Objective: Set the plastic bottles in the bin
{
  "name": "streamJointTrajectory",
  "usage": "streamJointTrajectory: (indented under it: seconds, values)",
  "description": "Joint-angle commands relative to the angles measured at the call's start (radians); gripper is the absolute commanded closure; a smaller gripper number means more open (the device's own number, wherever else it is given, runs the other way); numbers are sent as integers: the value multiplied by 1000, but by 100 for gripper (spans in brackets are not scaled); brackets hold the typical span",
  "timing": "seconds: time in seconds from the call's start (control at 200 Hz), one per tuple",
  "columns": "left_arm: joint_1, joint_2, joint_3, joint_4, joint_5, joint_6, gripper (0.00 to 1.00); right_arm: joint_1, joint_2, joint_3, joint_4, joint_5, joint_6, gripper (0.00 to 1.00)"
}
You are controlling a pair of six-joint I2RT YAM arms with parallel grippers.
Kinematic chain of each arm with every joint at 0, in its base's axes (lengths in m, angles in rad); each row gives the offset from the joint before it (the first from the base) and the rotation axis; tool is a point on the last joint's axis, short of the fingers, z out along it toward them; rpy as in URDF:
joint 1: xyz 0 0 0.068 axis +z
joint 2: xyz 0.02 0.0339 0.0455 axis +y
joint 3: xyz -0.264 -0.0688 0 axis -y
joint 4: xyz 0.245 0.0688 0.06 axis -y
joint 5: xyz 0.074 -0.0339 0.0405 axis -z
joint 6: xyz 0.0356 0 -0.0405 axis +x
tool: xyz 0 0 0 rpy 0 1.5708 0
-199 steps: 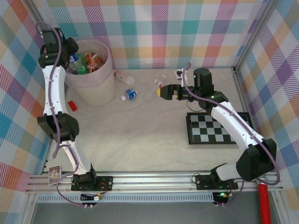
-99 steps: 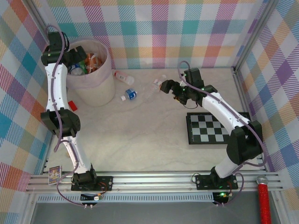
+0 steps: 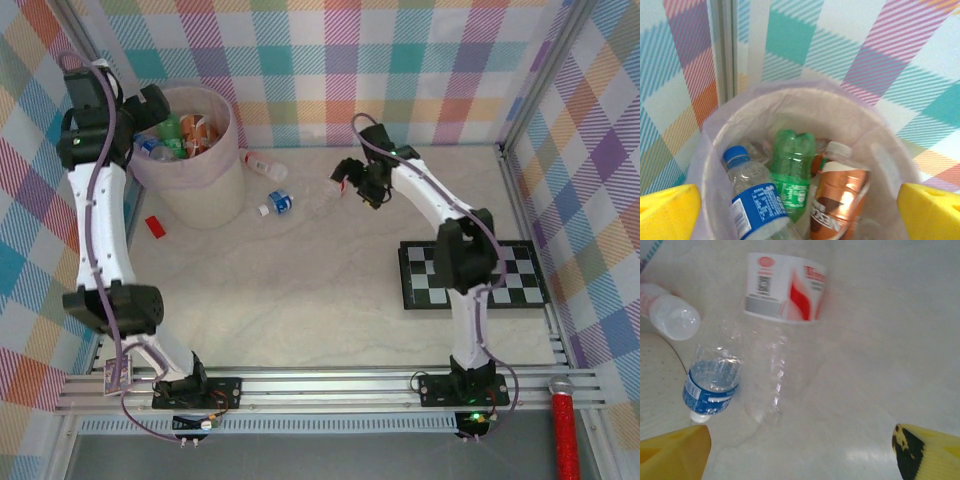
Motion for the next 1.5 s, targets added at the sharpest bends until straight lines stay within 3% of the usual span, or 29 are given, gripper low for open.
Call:
streamJointTrajectory:
  seconds: [0.0,0.105,0.185,0.33,0.49,0.845,1.01,1.19,1.32,1.5]
  values:
    - [-16,-112,-120,109,83,-65,0,39,128,187,-211,-7,-121,7]
    - [-53,-188,-233,174,204,-167,0,51,205,270,-190,-55,-124,6]
    - [-101,-215,-309,193,239,-227,0,50,267,386,-275,-47,-132,5]
    - [-246,-286,-531,337,187,-290,0,28,309,431,-261,-71,-164,5]
    - [-366,-322,-625,344,144,-287,0,-17,361,423,-219,-179,-134,5]
    - [-445,-429,-715,281,79,-266,0,-27,474,536,-130,-349,-248,1]
    - [-454,-427,-716,272,73,-266,0,-45,496,539,-122,-304,-279,0]
    - [-469,-398,-691,255,71,-259,0,-58,521,525,-119,-314,-263,8]
    - [-491,-379,-669,222,79,-248,0,-63,473,455,-89,-308,-265,22]
    - [-511,-386,-690,209,240,-269,0,-87,360,376,-123,-297,-314,30]
